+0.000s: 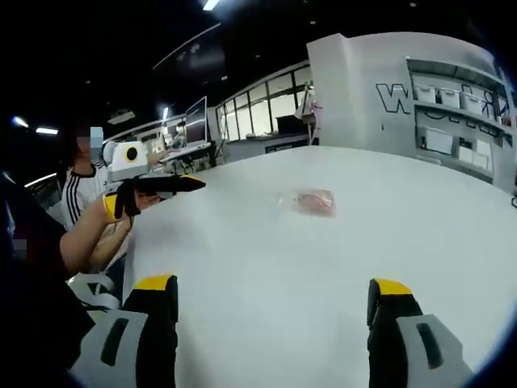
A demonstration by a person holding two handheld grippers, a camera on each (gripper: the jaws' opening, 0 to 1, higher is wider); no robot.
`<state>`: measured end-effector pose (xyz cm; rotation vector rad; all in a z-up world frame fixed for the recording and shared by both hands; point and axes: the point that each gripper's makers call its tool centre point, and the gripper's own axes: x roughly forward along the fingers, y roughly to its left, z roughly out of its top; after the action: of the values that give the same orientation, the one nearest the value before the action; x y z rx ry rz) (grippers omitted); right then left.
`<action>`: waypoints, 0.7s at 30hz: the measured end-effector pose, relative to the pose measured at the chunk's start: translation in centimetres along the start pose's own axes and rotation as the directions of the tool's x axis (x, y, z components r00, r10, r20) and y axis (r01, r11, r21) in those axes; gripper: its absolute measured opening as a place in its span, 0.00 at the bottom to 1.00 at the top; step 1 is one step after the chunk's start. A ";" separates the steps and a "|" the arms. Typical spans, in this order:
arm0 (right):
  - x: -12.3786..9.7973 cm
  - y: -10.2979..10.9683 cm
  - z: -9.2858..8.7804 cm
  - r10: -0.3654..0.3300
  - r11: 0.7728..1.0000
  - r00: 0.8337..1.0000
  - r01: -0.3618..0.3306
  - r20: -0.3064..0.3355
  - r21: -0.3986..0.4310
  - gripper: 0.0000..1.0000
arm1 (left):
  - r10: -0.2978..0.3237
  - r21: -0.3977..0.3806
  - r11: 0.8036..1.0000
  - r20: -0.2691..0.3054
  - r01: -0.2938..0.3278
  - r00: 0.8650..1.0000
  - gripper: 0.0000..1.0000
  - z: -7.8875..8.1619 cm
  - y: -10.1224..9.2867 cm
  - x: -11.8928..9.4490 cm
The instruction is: Open the resealable bag by pulling the two sides of the seal apart until the entire bag opening is separated and visibly accessible.
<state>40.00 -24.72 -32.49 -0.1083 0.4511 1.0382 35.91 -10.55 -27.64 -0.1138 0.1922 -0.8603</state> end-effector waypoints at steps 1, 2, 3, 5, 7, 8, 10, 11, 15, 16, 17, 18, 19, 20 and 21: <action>0.0 0.0 0.0 -0.001 1.000 1.000 0.001 0.000 -0.002 0.99 | 0.000 0.001 1.000 0.001 0.000 1.000 0.98 0.0 0.0 0.0; 0.0 0.0 0.1 0.000 1.000 1.000 0.000 0.002 -0.001 0.99 | 0.000 0.000 1.000 0.002 0.000 1.000 0.98 0.1 0.0 0.0; 0.0 0.0 0.1 0.000 1.000 1.000 0.000 0.002 -0.001 0.99 | -0.001 0.000 1.000 0.003 0.001 1.000 0.98 0.1 -0.1 0.0; 0.0 0.1 0.1 0.000 1.000 1.000 0.000 -0.001 -0.002 0.99 | -0.001 0.000 1.000 0.002 0.001 1.000 0.98 0.1 0.0 0.0; 0.0 0.1 0.1 0.001 1.000 1.000 -0.001 0.000 -0.002 0.99 | -0.001 0.001 1.000 0.000 0.001 1.000 0.98 0.0 0.0 0.0; 0.1 0.1 0.1 0.001 1.000 1.000 -0.001 -0.001 -0.003 0.99 | -0.001 0.001 1.000 -0.001 0.001 1.000 0.98 0.0 0.0 0.0; 0.0 0.1 0.1 0.002 1.000 1.000 -0.002 0.000 -0.001 0.99 | -0.002 0.001 1.000 0.001 0.002 1.000 0.98 0.1 0.1 0.0; 0.1 0.1 0.1 0.002 1.000 1.000 -0.002 -0.002 -0.002 0.99 | -0.002 0.001 1.000 0.001 0.002 1.000 0.98 0.1 0.1 0.0; 0.1 0.0 0.0 0.001 1.000 1.000 -0.001 0.000 0.002 0.99 | -0.003 0.001 1.000 0.000 0.003 1.000 0.98 0.0 0.0 0.0; 0.1 0.0 0.0 0.000 1.000 1.000 0.000 0.000 0.002 0.99 | -0.003 0.000 1.000 -0.001 0.003 1.000 0.98 0.0 0.0 0.0; 0.0 -0.1 0.0 -0.001 1.000 1.000 0.001 -0.001 0.001 0.99 | -0.002 0.001 1.000 -0.001 0.002 1.000 0.98 0.0 0.0 0.0; 0.0 -0.1 0.1 -0.001 1.000 1.000 0.001 0.001 0.001 0.99 | -0.002 0.001 1.000 -0.001 0.002 1.000 0.98 0.0 0.0 0.0; 0.0 -0.1 0.1 0.000 1.000 1.000 0.000 0.001 0.003 0.99 | -0.002 0.000 1.000 -0.001 0.002 1.000 0.98 0.0 0.0 0.0; 0.0 -0.1 0.1 -0.001 1.000 1.000 0.001 0.001 0.001 0.99 | -0.001 0.000 1.000 0.001 0.001 1.000 0.98 0.1 0.0 0.0; 0.0 -0.1 0.1 0.000 1.000 1.000 0.000 0.001 -0.001 0.99 | -0.001 0.000 1.000 0.002 0.001 1.000 0.98 0.1 0.0 0.0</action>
<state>40.11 -24.68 -32.42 -0.1083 0.4497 1.0383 35.97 -10.55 -27.54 -0.1147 0.1905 -0.8613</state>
